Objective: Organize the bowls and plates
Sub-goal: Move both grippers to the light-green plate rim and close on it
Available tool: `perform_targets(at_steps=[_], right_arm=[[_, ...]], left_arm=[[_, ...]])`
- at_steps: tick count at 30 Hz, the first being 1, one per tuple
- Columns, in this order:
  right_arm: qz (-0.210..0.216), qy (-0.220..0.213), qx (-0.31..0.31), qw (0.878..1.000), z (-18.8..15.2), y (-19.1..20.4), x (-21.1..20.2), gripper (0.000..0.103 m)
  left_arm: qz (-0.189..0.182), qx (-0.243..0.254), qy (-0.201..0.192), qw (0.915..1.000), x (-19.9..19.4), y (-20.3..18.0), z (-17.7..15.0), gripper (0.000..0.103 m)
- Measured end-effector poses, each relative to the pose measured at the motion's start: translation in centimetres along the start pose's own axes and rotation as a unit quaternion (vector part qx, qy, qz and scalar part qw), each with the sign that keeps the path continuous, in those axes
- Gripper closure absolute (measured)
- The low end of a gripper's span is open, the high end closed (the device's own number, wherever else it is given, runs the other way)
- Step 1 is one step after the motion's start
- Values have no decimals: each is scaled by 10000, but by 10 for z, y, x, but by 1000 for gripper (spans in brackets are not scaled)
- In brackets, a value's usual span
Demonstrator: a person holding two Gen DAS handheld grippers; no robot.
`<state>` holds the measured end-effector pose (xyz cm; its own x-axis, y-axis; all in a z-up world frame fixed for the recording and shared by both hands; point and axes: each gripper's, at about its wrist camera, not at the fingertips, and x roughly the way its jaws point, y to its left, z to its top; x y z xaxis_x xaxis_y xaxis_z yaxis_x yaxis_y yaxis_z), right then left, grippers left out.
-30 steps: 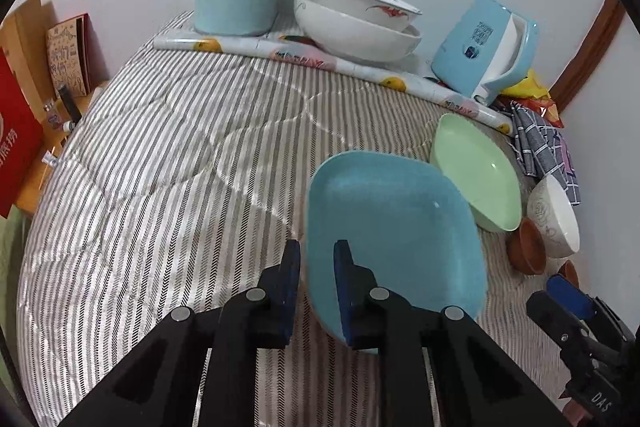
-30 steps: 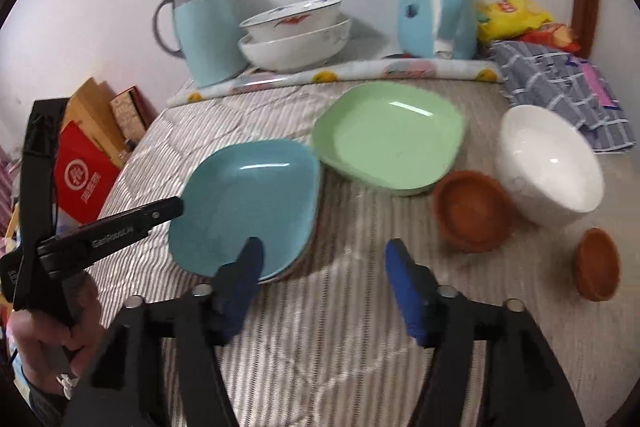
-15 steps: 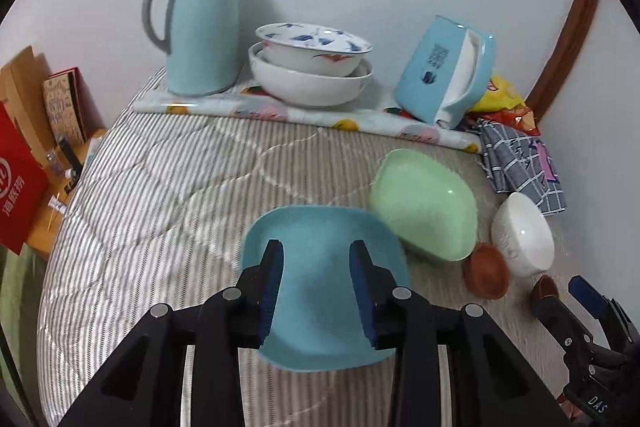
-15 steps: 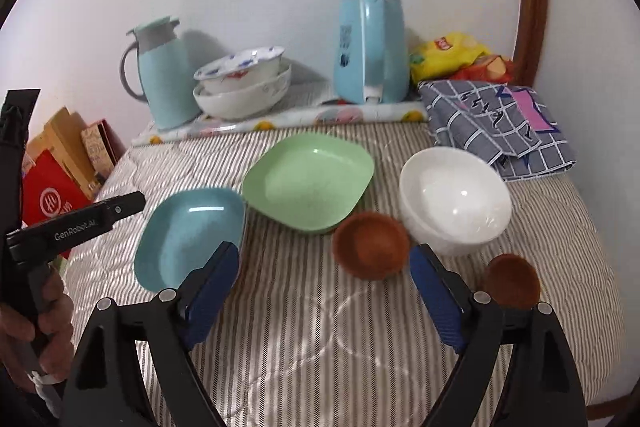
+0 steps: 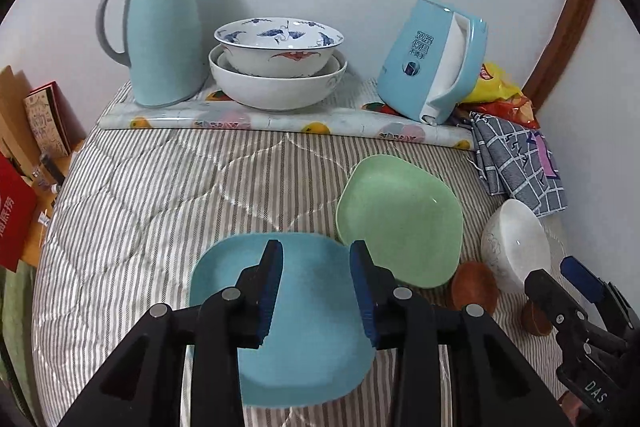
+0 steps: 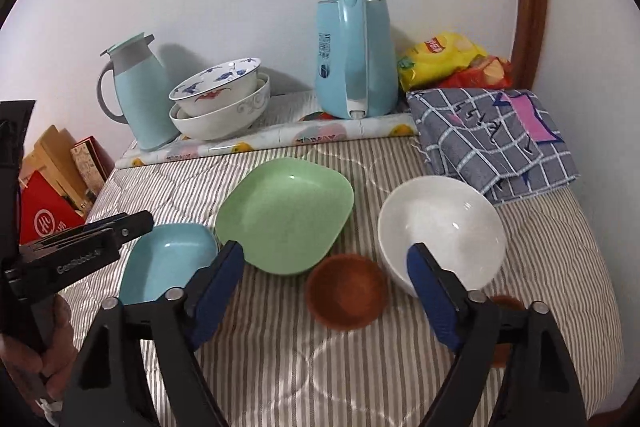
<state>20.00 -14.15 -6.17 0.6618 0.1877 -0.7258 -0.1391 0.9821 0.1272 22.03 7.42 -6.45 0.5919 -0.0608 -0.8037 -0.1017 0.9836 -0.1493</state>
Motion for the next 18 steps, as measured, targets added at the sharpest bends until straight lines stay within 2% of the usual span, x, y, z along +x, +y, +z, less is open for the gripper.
perform_targets(at_steps=[5, 12, 18], right_arm=[[84, 27, -91, 9999, 8, -2, 15, 31], [251, 54, 20, 9997, 18, -15, 35, 31], [301, 75, 61, 9995, 26, -23, 48, 31]], left_arm=[[-19, 133, 119, 9998, 24, -11, 10, 70], [-14, 340, 414, 9986, 62, -29, 23, 70], [-102, 302, 520, 9981, 88, -34, 32, 70]])
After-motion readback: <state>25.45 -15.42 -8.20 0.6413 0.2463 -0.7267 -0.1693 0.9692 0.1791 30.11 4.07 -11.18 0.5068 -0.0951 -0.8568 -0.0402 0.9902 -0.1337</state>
